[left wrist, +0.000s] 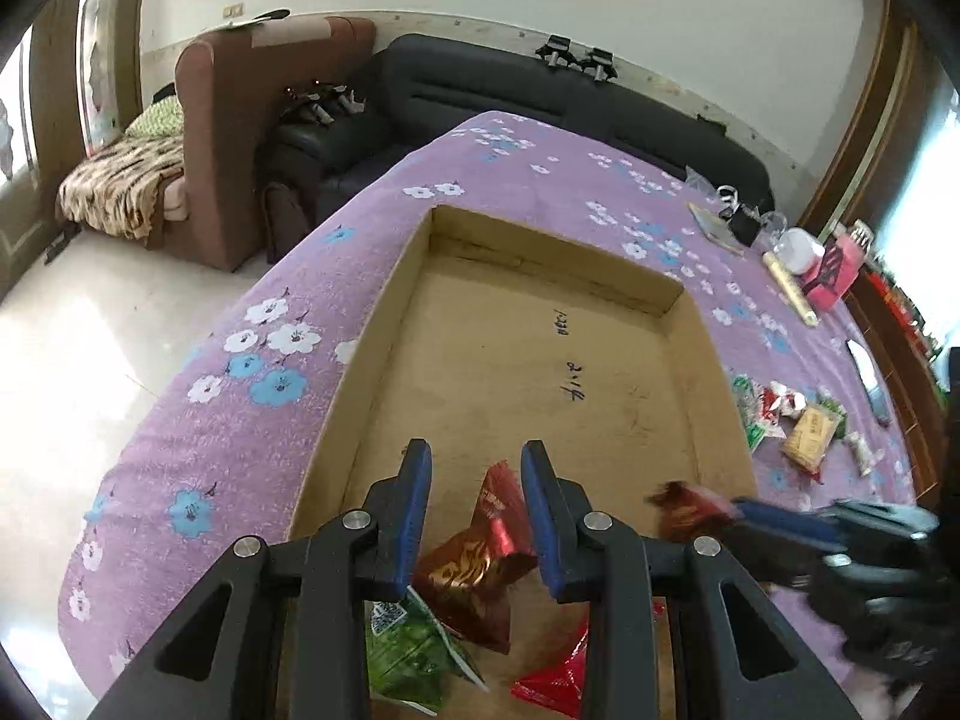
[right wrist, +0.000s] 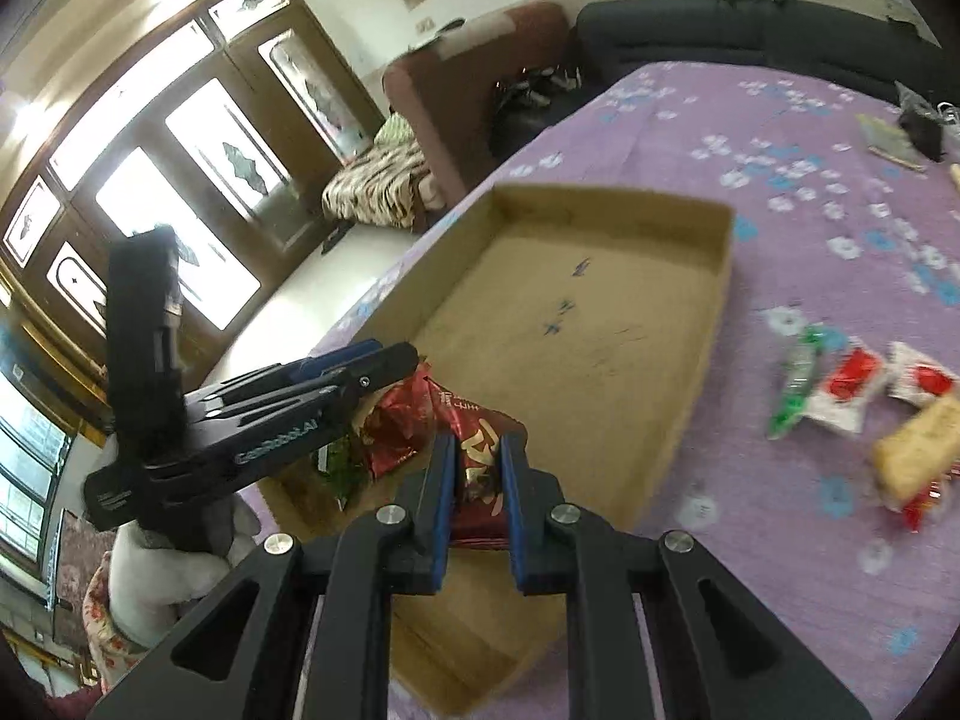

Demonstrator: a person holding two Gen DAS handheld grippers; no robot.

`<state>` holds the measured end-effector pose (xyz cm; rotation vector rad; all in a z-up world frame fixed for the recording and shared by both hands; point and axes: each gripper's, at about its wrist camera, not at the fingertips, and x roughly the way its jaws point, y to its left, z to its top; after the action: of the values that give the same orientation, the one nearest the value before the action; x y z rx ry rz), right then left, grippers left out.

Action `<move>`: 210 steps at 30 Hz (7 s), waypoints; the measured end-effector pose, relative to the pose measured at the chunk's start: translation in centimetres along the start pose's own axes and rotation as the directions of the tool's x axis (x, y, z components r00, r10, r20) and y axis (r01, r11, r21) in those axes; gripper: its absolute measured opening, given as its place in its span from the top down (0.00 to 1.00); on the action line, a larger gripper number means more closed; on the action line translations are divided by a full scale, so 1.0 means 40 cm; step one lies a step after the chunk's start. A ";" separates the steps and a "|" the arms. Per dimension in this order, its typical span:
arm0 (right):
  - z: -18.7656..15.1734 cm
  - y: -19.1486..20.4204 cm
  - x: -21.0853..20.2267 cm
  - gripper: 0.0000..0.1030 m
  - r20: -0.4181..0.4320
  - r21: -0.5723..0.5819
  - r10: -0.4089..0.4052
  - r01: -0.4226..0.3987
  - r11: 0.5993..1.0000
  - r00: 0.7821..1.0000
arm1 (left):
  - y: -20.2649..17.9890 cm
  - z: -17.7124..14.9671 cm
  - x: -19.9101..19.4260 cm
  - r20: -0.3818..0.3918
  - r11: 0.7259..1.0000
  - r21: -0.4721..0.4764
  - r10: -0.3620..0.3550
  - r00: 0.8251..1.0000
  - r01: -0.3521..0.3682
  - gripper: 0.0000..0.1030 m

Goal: Organize snacks
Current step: 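Grasp a red foil wrapper with the left tool while the right tool grasps another, drop both in box, then grasp the cream biscuit bar with the left tool while the right tool grasps the clear bag, then carry both snacks over the box and open both tools to release them, then grasp the red-and-white packet with the left tool while the right tool grasps a red wrapper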

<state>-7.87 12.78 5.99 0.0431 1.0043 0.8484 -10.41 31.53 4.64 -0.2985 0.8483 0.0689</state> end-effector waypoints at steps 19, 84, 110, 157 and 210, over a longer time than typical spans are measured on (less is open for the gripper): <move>-0.074 -0.100 -0.187 0.73 0.123 0.024 -0.082 0.079 0.997 0.989 | -0.105 -0.007 -0.154 0.133 0.986 0.019 -0.165 0.977 0.164 0.29; -0.299 -0.606 -0.450 0.71 0.208 0.406 -0.281 0.178 0.896 0.937 | -0.679 -0.034 0.144 -0.283 0.808 0.386 -0.354 0.891 0.444 0.81; -0.330 -0.514 -0.452 0.73 0.108 0.304 -0.398 0.351 0.886 0.911 | -0.689 -0.063 0.210 -0.226 0.847 0.433 -0.230 0.947 0.309 0.66; -0.009 -0.124 -0.149 0.59 0.156 0.063 -0.211 0.203 0.977 0.965 | -0.168 0.034 -0.177 0.281 0.999 0.015 0.046 0.959 -0.052 0.09; -0.151 -0.526 -0.249 0.83 0.089 0.262 -0.394 0.360 0.895 0.915 | -0.600 -0.004 0.175 -0.117 0.905 0.402 -0.098 0.988 0.137 0.10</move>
<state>-2.21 -10.14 1.39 0.1088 0.9375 0.3577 -1.62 8.11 4.87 0.0439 0.9147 -0.2371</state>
